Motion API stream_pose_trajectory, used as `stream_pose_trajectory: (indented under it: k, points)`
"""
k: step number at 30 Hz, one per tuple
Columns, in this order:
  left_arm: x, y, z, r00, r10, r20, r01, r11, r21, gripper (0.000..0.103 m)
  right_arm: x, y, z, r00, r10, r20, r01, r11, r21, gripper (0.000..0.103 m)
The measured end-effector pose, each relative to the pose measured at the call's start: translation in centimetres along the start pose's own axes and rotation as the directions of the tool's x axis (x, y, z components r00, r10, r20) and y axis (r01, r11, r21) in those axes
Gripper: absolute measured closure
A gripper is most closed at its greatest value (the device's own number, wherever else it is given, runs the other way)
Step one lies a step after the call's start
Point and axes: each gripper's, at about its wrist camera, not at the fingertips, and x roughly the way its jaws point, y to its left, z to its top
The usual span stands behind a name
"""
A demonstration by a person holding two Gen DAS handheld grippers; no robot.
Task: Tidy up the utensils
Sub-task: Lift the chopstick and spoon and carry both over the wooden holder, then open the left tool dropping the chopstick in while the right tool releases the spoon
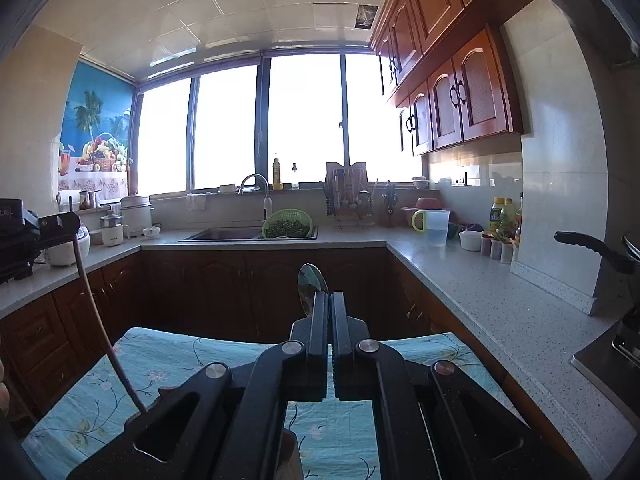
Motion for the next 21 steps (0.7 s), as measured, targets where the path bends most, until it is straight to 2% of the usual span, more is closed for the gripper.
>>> stream_pose_trajectory:
  k: [8,12,15,18,21]
  points:
    - [4.1,0.5,-6.7,0.999,0.043,-0.030,-0.042,0.998,0.052,0.100,0.7,1.8,-4.2,0.998,0.019,-0.060,-0.022,0.999,-0.043,0.102]
    - [5.4,0.8,-8.6,0.997,0.034,-0.069,-0.031,0.998,0.051,0.099,0.7,1.4,-5.0,0.996,0.021,-0.087,-0.024,0.999,-0.030,0.102]
    - [6.0,0.7,-8.7,0.995,0.018,-0.103,-0.013,0.999,0.048,0.099,0.7,1.1,-5.4,0.993,0.031,-0.113,-0.034,0.999,-0.024,0.102]
    - [6.5,0.5,-8.1,0.995,0.021,-0.100,-0.014,0.998,0.068,0.099,0.3,1.1,-5.3,0.993,0.027,-0.115,-0.031,0.999,-0.033,0.102]
    - [6.0,0.6,-6.5,0.994,0.008,-0.112,-0.001,0.998,0.063,0.099,0.2,0.9,-5.1,0.991,0.033,-0.127,-0.037,0.999,-0.027,0.102]
